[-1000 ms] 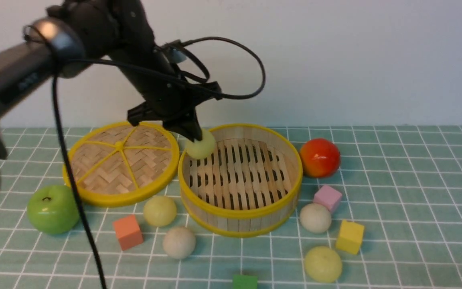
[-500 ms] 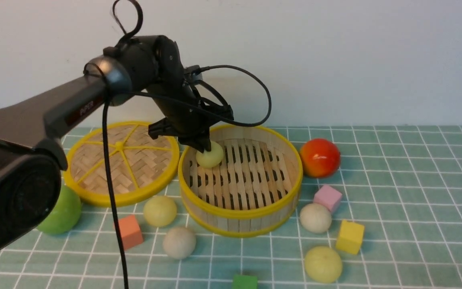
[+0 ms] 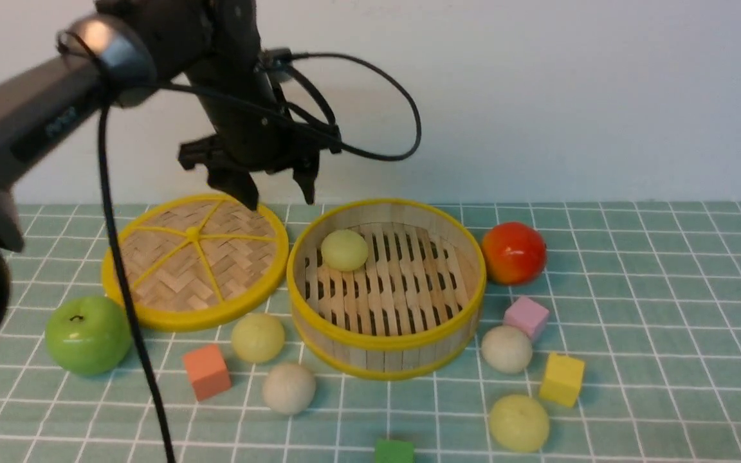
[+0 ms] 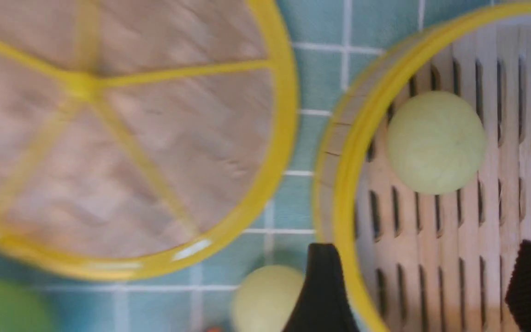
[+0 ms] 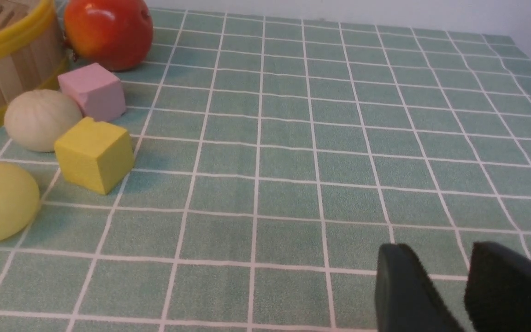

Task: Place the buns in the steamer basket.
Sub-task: Use the left arm to grab a steamed stuffed bun

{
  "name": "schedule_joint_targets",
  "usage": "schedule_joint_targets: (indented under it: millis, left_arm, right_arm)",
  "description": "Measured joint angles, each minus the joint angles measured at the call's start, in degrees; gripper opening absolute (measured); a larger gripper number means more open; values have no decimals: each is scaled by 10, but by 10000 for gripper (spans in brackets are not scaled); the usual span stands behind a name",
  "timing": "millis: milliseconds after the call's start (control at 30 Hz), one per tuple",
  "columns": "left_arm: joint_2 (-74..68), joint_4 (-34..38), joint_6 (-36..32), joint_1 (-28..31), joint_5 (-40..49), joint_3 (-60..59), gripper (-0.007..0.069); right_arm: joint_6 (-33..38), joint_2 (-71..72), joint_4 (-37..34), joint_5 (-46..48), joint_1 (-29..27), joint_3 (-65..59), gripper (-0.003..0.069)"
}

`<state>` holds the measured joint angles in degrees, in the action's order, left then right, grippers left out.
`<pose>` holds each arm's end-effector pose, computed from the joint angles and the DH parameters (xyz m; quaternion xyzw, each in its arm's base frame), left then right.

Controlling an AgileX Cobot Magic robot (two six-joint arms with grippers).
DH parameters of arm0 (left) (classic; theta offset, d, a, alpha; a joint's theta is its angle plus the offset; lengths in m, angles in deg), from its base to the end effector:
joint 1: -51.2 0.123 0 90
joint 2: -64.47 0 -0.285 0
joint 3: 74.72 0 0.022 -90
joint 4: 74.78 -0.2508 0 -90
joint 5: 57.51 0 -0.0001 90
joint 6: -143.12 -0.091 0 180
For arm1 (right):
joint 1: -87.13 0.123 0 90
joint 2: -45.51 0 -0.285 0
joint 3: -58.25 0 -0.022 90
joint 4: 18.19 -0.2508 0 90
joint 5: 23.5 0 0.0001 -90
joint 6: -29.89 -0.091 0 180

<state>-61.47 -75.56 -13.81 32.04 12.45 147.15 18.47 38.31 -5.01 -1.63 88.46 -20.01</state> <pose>0.4294 -0.1480 0.3197 -0.0324 0.9739 -0.0746 0.2120 0.0525 -0.0065 0.1742 0.0101 0.8025 -0.0316 0.5958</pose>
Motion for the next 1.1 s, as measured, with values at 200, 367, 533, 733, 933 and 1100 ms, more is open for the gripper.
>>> schedule_joint_targets:
  millis: [200, 367, 533, 733, 933, 1100]
  left_arm:
    - [161, -50, 13, 0, 8, -159, 500]
    - [230, -49, 13, 0, -4, -308, 461]
    - [218, -1, -36, 0, -128, -419, 379]
    - [166, 45, -93, 0, -192, -415, 298]
    - [93, 44, -100, 0, -198, -380, 230]
    - [61, 46, -100, 0, -204, -348, 227]
  right_arm:
    - [0, 0, 0, 0, 0, 0, 239]
    - [0, 0, 0, 0, 0, 0, 239]
    - [0, 0, 0, 0, 0, 0, 239]
    - [0, 0, 0, 0, 0, 0, 239]
    - [0, 0, 2, 0, 0, 0, 239]
    - [0, 0, 2, 0, 0, 0, 239]
